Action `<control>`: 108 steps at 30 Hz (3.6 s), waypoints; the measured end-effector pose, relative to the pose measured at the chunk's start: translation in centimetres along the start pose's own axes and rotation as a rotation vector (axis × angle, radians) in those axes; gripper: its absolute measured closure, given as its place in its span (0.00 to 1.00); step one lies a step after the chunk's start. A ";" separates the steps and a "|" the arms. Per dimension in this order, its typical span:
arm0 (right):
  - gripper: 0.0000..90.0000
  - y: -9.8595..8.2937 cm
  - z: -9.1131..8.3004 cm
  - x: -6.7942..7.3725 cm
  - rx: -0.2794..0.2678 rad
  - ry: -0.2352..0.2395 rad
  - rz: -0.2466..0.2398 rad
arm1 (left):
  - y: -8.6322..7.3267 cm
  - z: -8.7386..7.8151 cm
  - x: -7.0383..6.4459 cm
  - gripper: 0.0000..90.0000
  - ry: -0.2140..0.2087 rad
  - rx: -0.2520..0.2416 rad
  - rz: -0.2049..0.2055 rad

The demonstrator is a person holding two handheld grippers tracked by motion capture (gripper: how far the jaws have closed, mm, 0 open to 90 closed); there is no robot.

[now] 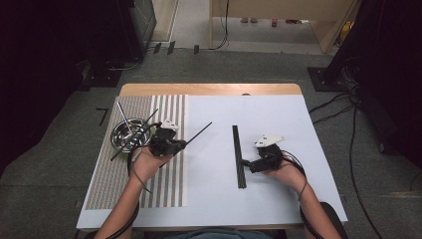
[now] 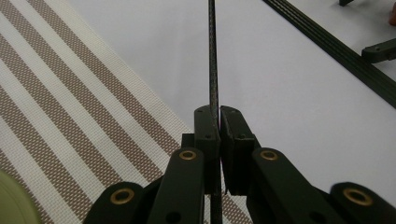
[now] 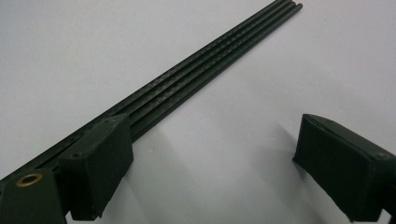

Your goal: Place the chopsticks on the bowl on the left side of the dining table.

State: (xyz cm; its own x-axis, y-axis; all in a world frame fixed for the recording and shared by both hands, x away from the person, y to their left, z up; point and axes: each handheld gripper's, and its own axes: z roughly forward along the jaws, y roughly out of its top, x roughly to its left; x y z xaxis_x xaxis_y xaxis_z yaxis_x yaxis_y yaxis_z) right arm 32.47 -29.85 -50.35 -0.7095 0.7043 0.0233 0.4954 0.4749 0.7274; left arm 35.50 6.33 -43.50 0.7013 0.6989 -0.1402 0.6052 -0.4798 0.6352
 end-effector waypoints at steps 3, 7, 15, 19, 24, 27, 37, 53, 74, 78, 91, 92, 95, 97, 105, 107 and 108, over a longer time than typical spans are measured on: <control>0.12 0.0 0.0 0.0 0.000 0.000 0.000 | -0.1 -0.2 0.2 0.97 0.002 0.003 0.000; 0.12 0.0 0.0 0.0 0.000 0.000 0.000 | -0.1 -0.5 0.5 0.97 0.005 -0.001 -0.004; 0.12 0.0 0.0 0.0 0.000 0.000 -0.001 | -0.4 -1.1 1.0 0.97 0.006 0.002 -0.009; 0.12 0.0 0.0 0.0 0.000 0.000 0.001 | -0.6 -1.5 1.4 0.97 0.013 0.006 -0.013; 0.12 0.0 0.0 0.0 0.000 0.000 0.001 | -0.8 -1.8 1.8 0.97 0.019 0.010 -0.013; 0.12 0.0 0.0 0.0 0.001 0.000 0.001 | -0.9 -2.0 2.1 0.97 0.022 0.007 -0.017; 0.12 0.0 0.0 0.0 0.001 0.000 0.002 | -1.4 -3.0 3.2 0.97 0.053 0.007 -0.028; 0.12 0.0 0.0 0.0 0.000 0.000 0.000 | -2.4 -4.4 5.0 0.97 0.082 0.000 -0.071; 0.12 0.0 0.0 0.0 0.000 0.000 0.000 | -3.1 -5.5 6.5 0.97 0.141 0.010 -0.074; 0.12 0.0 0.0 0.0 0.000 0.000 0.000 | -3.3 -5.7 6.9 0.97 0.145 0.005 -0.078; 0.12 0.0 0.0 0.0 0.000 0.000 0.003 | -3.9 -6.5 8.1 0.97 0.167 -0.007 -0.098; 0.12 0.0 0.0 0.0 -0.001 0.000 0.002 | -3.9 -6.5 8.2 0.97 0.174 -0.007 -0.098; 0.12 0.0 0.0 0.0 0.000 0.000 0.002 | -4.1 -6.6 8.5 0.97 0.182 -0.012 -0.103; 0.12 0.0 0.0 0.0 -0.001 0.000 0.001 | -4.1 -6.6 8.6 0.97 0.191 -0.006 -0.101; 0.12 0.0 0.0 0.0 0.000 0.000 0.003 | -4.5 -6.6 9.1 0.97 0.206 -0.012 -0.112; 0.12 0.0 0.0 0.0 0.000 0.000 0.003 | -4.6 -6.7 9.2 0.97 0.216 -0.011 -0.113; 0.12 0.0 0.0 0.0 0.000 0.000 0.004 | -4.6 -6.8 9.2 0.97 0.220 -0.011 -0.109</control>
State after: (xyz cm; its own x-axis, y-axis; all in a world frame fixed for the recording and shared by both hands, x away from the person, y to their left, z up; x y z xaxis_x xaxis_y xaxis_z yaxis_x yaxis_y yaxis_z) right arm 32.46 -29.83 -50.34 -0.7075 0.7062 0.0263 0.4984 0.4722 0.7271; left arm 36.64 18.57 -42.59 0.5321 0.8457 -0.0402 0.6681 -0.3903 0.6335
